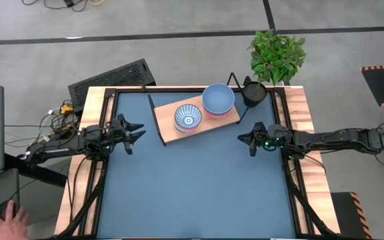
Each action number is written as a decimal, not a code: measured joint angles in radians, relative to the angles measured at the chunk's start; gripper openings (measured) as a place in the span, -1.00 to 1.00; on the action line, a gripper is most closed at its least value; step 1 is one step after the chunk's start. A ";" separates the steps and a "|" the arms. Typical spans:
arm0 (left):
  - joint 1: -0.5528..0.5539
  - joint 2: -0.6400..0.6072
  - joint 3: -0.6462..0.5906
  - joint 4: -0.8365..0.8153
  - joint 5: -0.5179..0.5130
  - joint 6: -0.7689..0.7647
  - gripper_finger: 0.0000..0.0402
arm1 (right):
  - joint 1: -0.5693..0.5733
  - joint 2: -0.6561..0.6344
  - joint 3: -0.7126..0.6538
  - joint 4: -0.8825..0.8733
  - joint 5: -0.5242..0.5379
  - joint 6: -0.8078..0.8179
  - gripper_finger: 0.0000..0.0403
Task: Place and stack bowls onto a shelf
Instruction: Return to Home Position
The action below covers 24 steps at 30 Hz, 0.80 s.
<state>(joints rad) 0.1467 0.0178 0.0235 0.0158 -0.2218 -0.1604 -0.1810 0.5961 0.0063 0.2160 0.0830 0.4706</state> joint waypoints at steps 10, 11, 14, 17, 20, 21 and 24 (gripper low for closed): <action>0.000 0.028 0.000 0.000 -0.002 -0.017 -0.31 | 0.000 0.000 0.000 0.000 0.000 0.000 -0.67; 0.000 0.028 0.000 0.000 -0.002 -0.017 -0.31 | 0.000 0.000 0.000 0.000 0.000 0.000 -0.67; 0.000 0.028 0.000 0.000 -0.004 -0.018 -0.31 | 0.000 0.000 0.000 0.000 0.000 0.000 -0.67; 0.000 0.028 0.000 0.001 -0.005 -0.018 -0.31 | 0.000 0.000 0.000 0.000 0.000 0.000 -0.67; 0.000 0.028 0.000 0.001 -0.008 -0.019 -0.31 | 0.000 0.000 0.000 0.000 0.000 0.000 -0.67; 0.000 0.028 0.000 0.001 -0.008 -0.019 -0.31 | 0.000 0.000 0.000 0.000 0.000 0.000 -0.67; 0.000 0.028 0.000 0.001 -0.008 -0.019 -0.31 | 0.000 0.000 0.000 0.000 0.000 0.000 -0.67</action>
<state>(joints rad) 0.1471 0.0460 0.0235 0.0170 -0.2295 -0.1795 -0.1813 0.5959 0.0063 0.2161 0.0830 0.4706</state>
